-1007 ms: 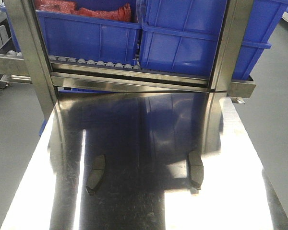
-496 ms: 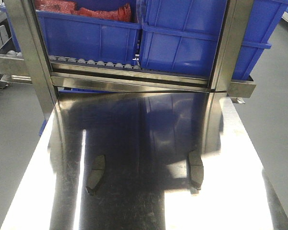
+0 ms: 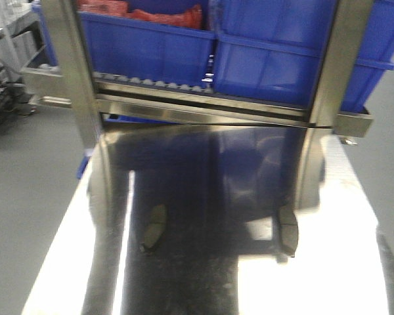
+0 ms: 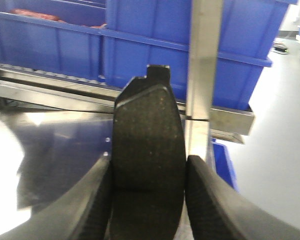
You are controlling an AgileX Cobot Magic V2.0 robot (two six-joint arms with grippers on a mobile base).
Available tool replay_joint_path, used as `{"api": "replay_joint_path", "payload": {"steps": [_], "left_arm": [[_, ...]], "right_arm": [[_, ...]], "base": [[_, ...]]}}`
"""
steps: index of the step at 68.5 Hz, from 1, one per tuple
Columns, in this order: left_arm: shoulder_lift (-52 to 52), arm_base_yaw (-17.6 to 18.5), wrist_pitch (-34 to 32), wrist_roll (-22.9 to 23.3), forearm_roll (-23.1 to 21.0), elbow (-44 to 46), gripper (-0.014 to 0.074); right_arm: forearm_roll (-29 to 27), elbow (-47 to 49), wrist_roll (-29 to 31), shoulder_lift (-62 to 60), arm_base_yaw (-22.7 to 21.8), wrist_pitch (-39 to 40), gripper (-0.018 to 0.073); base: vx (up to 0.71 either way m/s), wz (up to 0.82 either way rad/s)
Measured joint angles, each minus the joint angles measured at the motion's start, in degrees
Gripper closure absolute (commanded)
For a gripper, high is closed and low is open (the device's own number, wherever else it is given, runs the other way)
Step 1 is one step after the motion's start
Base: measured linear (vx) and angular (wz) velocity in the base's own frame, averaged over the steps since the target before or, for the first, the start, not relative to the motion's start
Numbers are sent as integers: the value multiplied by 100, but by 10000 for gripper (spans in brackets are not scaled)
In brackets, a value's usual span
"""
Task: Move and align brake pads A on conveyor
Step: 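Drive the base away from the table holding both brake pads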
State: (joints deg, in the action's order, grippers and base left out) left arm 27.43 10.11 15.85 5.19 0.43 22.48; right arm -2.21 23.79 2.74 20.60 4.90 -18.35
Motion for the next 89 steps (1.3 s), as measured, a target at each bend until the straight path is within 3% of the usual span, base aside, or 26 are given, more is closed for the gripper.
{"api": "replay_joint_path", "payload": {"steps": [89], "left_arm": [[0, 0, 0, 0, 0, 0, 602]], "right_arm": [[-5, 0, 0, 0, 0, 0, 571]], "base": [[-18, 74]]}}
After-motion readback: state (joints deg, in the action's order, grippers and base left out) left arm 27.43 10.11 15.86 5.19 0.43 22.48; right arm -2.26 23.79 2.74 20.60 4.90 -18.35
